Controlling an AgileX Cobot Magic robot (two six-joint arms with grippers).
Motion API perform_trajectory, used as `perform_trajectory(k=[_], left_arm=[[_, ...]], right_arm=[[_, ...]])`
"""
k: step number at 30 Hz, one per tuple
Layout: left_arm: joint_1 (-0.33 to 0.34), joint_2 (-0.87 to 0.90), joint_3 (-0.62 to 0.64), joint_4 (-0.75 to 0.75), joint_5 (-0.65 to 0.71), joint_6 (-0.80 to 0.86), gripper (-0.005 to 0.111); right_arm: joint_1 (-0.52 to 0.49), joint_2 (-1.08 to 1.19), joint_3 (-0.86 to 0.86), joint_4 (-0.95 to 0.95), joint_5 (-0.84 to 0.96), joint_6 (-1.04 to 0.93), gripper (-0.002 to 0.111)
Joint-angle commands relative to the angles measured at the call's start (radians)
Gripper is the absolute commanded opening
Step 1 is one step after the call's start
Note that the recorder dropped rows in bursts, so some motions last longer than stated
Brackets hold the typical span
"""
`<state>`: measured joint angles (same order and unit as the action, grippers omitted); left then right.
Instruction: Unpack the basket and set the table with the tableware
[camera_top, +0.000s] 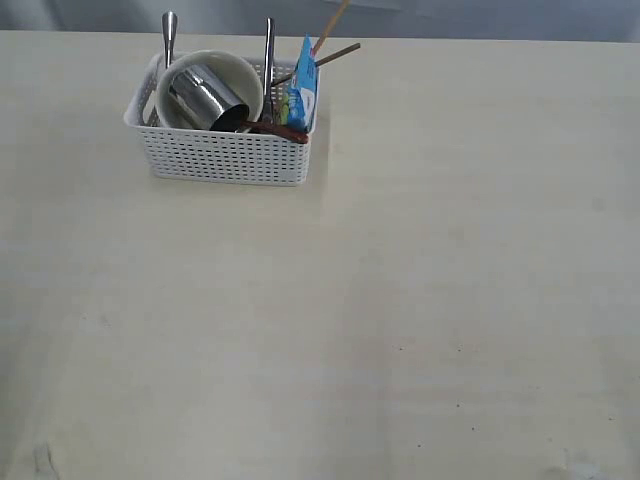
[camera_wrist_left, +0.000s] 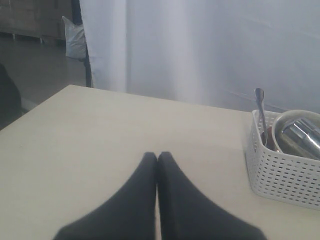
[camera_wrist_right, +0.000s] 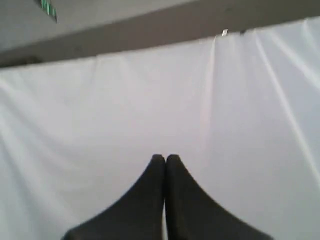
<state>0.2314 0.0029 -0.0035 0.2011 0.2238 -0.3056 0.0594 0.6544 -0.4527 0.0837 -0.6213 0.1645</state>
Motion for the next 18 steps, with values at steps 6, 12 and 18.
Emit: perform_trajectory(k=[6,12,18], left_arm=[[0.003,-0.003,0.003,0.004,-0.003,-0.005,0.0],[0.003,-0.003,0.003,0.004,-0.003,-0.005,0.0],[0.003,-0.003,0.003,0.004,-0.003,-0.005,0.0]], right_arm=[[0.003,0.644,-0.299,-0.352,0.227,0.358,0.0],[0.123,1.017,-0.478,-0.546,0.167,0.633,0.001],[0.237,1.322,-0.785,-0.558,0.179,0.652,0.048]])
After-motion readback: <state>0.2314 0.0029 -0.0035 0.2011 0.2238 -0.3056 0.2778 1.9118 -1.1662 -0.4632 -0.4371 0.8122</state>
